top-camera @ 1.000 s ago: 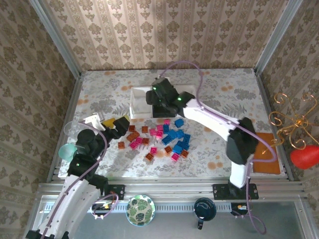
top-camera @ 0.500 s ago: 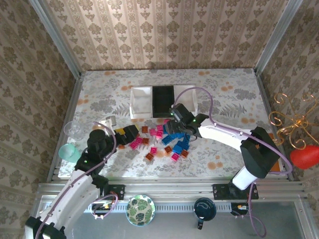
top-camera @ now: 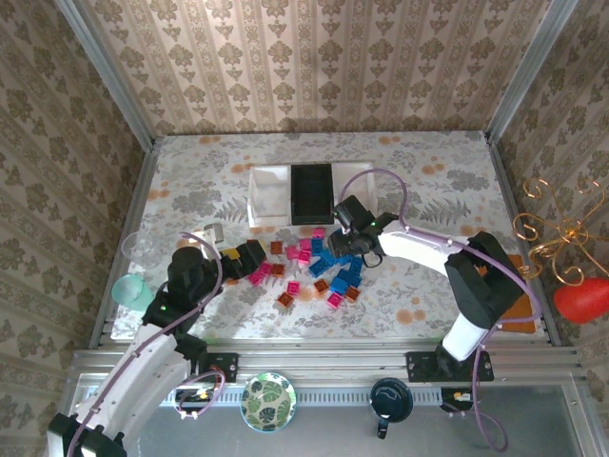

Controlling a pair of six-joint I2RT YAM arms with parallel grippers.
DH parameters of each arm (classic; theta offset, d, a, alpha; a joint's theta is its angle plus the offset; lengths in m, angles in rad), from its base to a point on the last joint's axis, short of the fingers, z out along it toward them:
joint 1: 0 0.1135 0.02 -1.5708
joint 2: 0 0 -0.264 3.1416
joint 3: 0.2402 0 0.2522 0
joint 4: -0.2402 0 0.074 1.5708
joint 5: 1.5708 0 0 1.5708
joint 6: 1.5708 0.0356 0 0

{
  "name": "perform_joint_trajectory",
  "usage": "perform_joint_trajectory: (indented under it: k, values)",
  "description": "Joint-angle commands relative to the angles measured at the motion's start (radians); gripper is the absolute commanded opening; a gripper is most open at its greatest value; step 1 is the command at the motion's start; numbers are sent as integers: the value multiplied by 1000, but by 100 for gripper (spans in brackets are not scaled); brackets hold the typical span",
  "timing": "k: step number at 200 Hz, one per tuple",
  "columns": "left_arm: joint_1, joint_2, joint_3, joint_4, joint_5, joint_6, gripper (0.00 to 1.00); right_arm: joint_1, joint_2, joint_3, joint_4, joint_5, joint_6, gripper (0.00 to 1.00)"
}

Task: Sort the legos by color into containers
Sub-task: Turn over the lego at the center of the table.

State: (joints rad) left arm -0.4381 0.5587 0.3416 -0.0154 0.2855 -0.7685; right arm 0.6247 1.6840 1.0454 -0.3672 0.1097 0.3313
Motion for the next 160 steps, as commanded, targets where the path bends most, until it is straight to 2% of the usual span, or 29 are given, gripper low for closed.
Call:
perform_joint_trajectory:
  k: [1, 83, 109, 160]
  values:
    - [-8, 0, 14, 5, 17, 10, 100, -9, 24, 6, -20, -26, -17, 59]
    - [-8, 12, 10, 19, 16, 6, 100, -9, 28, -27, -7, -58, -32, 62]
    - [-9, 23, 7, 30, 18, 2, 100, -7, -4, -57, 29, -73, -30, 66]
    - [-11, 40, 7, 46, 23, -1, 100, -4, -71, -68, 41, -73, -23, 67]
